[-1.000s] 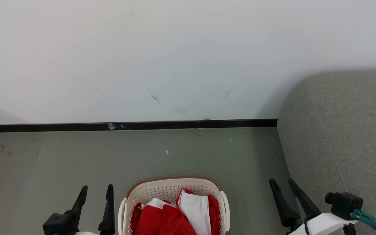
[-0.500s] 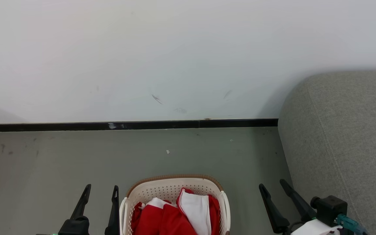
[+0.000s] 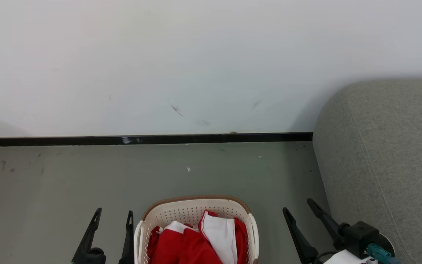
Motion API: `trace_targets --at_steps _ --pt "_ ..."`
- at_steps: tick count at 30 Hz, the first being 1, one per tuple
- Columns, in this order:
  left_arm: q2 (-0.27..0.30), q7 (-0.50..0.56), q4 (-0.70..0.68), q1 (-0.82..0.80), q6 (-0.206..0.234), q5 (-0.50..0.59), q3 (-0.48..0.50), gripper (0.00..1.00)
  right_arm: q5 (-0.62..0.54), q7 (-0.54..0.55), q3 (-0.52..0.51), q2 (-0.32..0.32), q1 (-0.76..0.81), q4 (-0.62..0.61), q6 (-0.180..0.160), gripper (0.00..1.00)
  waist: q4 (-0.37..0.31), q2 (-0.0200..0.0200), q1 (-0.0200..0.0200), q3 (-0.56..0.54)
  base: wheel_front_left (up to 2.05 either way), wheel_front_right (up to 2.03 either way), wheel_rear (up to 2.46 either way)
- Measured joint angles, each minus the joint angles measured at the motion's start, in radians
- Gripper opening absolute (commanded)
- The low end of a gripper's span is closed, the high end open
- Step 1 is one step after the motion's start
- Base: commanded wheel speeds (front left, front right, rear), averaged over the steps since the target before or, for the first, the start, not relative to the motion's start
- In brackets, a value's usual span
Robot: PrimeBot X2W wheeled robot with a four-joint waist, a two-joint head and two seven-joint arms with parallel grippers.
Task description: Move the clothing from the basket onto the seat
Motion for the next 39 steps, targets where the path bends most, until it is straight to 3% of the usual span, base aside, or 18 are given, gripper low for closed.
trace_targets --at_steps 39 --pt "-0.004 0.0 0.028 0.0 -0.006 -0.026 0.035 1.0 -0.001 0.0 -0.005 0.0 0.0 -0.019 0.0 1.0 0.001 0.0 -0.0002 0.014 0.0 0.0 0.0"
